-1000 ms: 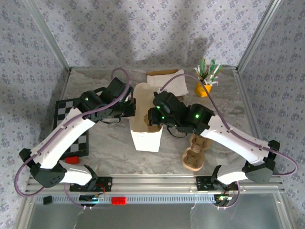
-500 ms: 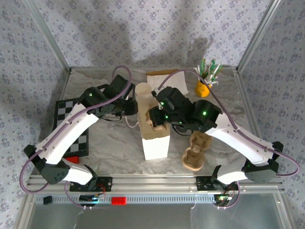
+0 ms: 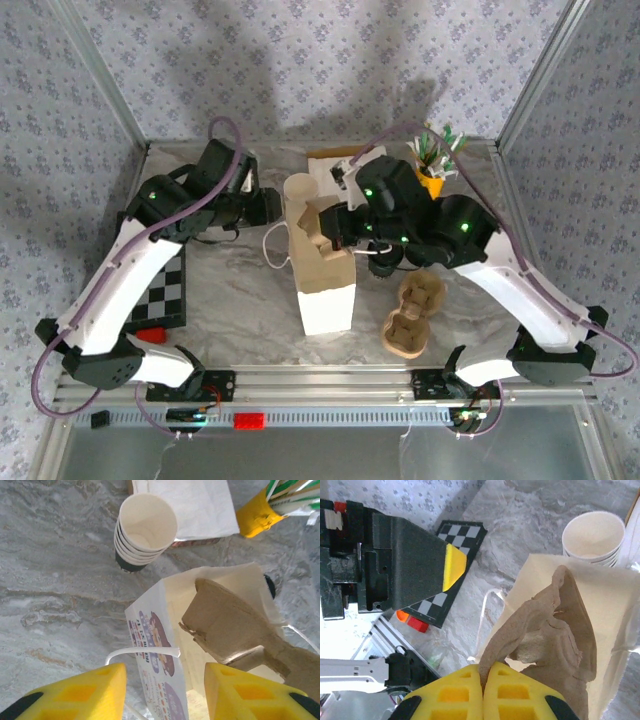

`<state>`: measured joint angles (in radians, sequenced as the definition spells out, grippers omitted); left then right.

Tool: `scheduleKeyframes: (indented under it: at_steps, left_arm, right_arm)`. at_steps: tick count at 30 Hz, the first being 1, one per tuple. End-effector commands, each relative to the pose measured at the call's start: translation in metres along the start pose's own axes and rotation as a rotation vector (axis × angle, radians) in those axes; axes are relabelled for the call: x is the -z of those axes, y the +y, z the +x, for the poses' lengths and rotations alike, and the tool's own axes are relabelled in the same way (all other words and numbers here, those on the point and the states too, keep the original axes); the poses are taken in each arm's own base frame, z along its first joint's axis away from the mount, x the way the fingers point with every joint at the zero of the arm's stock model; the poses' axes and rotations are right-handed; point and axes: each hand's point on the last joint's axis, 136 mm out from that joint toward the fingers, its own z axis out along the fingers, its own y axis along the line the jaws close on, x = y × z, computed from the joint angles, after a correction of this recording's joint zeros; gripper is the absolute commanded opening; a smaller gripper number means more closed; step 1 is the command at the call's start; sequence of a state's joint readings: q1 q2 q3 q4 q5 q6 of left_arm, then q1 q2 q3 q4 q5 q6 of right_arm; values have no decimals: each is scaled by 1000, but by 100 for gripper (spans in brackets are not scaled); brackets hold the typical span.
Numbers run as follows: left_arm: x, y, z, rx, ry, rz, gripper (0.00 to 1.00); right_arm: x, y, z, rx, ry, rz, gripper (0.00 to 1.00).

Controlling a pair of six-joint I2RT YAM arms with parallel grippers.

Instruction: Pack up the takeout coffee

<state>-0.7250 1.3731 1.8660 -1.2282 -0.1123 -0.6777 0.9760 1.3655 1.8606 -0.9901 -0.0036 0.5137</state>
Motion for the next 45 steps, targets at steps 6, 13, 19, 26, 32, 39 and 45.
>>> scheduleKeyframes:
  at_steps: [6,13,19,26,32,39,45]
  left_arm:
    - [42,-18,-28,59,-127,135,54]
    - [67,-41,-60,165,-231,243,61]
    - [73,-65,-82,270,-255,353,68]
    - [55,-66,-86,389,-237,358,63]
    - [29,-45,-76,513,-210,311,56]
    - [13,-45,-81,620,-209,381,45]
    - [1,-54,-85,652,-178,436,32]
  right_arm:
    - [62,19,-12,167,-68,-100,0]
    - [82,25,-21,378,-153,-61,0]
    - [69,28,-31,629,-257,41,0]
    - [46,41,-28,849,-322,97,0]
    - [35,39,-27,976,-362,217,0]
    - [27,43,-25,1023,-380,253,0]
    - [14,45,-17,1066,-342,260,0]
